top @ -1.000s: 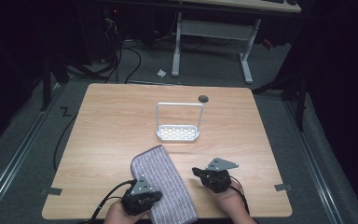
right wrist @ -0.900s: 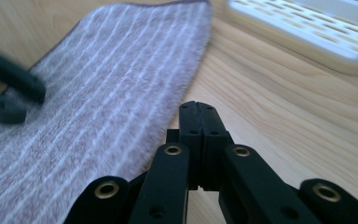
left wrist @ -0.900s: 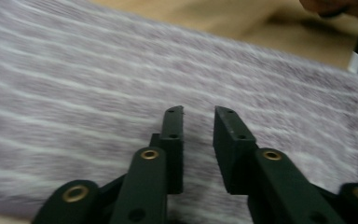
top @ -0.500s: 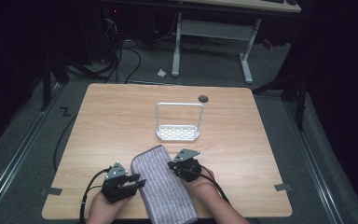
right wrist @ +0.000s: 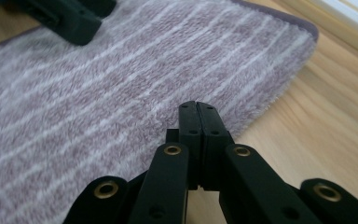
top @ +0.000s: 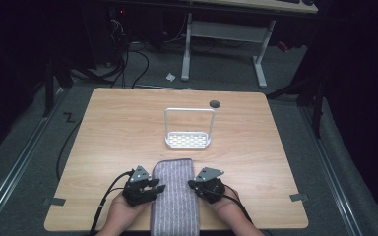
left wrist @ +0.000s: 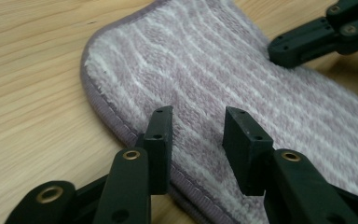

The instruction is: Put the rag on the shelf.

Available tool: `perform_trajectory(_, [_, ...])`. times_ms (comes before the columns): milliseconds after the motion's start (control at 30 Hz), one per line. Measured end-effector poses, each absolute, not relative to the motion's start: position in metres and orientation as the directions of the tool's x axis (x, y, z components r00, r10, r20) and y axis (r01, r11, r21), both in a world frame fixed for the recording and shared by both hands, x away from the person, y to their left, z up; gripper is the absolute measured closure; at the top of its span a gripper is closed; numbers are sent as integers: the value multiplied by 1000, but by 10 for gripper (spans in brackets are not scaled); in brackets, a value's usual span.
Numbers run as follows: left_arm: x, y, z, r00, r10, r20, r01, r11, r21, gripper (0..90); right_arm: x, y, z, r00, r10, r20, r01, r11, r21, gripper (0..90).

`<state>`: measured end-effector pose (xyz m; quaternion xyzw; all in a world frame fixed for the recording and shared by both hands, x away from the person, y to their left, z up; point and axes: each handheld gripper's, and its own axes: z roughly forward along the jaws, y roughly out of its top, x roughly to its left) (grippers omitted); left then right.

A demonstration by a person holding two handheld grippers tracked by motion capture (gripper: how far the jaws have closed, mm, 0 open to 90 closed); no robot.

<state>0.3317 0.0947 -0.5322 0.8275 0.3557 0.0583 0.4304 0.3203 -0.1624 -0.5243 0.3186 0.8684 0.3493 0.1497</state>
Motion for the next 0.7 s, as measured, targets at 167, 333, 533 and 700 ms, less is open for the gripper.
perform_trajectory(167, [323,76,-533,775,592,-221,516,-391,762,604,302,-193,-526,-720,694,-10,479,506,717,890])
perform_trajectory(333, [323,83,-526,752,626,-207,518,-365,774,514,295,-197,-529,-706,708,4,482,477,735,882])
perform_trajectory(533, [351,90,-526,658,723,-211,558,-280,781,378,300,-194,-530,-714,700,20,482,470,739,867])
perform_trajectory(700, [366,79,-533,644,723,-250,605,-281,745,457,300,-194,-530,-720,694,15,477,478,738,860])
